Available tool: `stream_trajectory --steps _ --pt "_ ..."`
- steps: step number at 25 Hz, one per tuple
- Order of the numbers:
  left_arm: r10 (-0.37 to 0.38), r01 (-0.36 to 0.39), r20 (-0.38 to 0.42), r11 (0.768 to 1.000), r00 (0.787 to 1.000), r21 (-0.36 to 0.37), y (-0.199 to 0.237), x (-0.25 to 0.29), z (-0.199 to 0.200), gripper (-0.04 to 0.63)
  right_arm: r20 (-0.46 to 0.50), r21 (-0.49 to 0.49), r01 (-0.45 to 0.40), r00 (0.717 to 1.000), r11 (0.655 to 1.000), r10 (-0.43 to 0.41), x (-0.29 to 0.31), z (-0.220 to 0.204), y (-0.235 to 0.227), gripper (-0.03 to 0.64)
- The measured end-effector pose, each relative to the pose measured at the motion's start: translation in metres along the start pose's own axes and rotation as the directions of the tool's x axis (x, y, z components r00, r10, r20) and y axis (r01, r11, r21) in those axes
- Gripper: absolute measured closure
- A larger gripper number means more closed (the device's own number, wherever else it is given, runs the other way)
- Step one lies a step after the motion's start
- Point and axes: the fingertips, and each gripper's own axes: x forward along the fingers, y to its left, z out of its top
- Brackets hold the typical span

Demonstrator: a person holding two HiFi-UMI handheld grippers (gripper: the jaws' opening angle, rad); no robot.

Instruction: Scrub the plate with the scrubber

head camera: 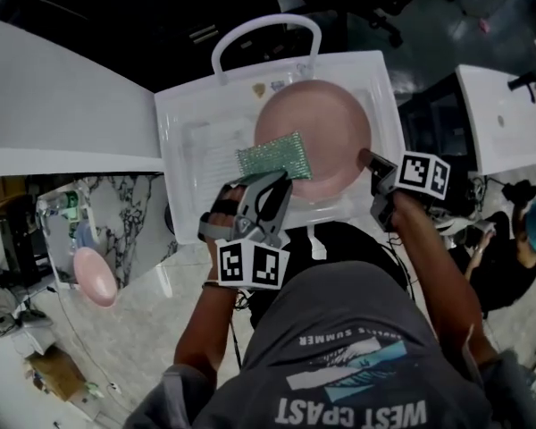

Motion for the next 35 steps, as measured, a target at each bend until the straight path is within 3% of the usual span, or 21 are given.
stream_trajectory --steps 8,18,26,35 --pt "0.095 -0.103 -0.098 0.992 0.991 -0.079 0.012 -0.044 -0.051 0.546 -0.073 -0.004 0.003 0.997 1.0 -0.003 0.041 -0.015 0.015 0.572" --pt "0.186 -0.232 -0.235 0.954 0.954 -0.188 0.009 -0.103 -0.122 0.546 -0.211 0.0 0.006 0.977 1.0 -0.006 0.119 -0.057 0.046 0.571" --pt "0.192 -0.275 -0.303 0.925 0.933 -0.26 -0.01 -0.122 -0.165 0.546 -0.303 0.012 0.048 0.952 0.999 -0.042 0.175 -0.087 0.056 0.571" --pt "0.14 -0.25 -0.327 0.912 0.935 -0.326 -0.034 -0.121 -0.196 0.546 -0.354 0.011 0.113 0.93 0.994 -0.102 0.214 -0.114 0.057 0.566"
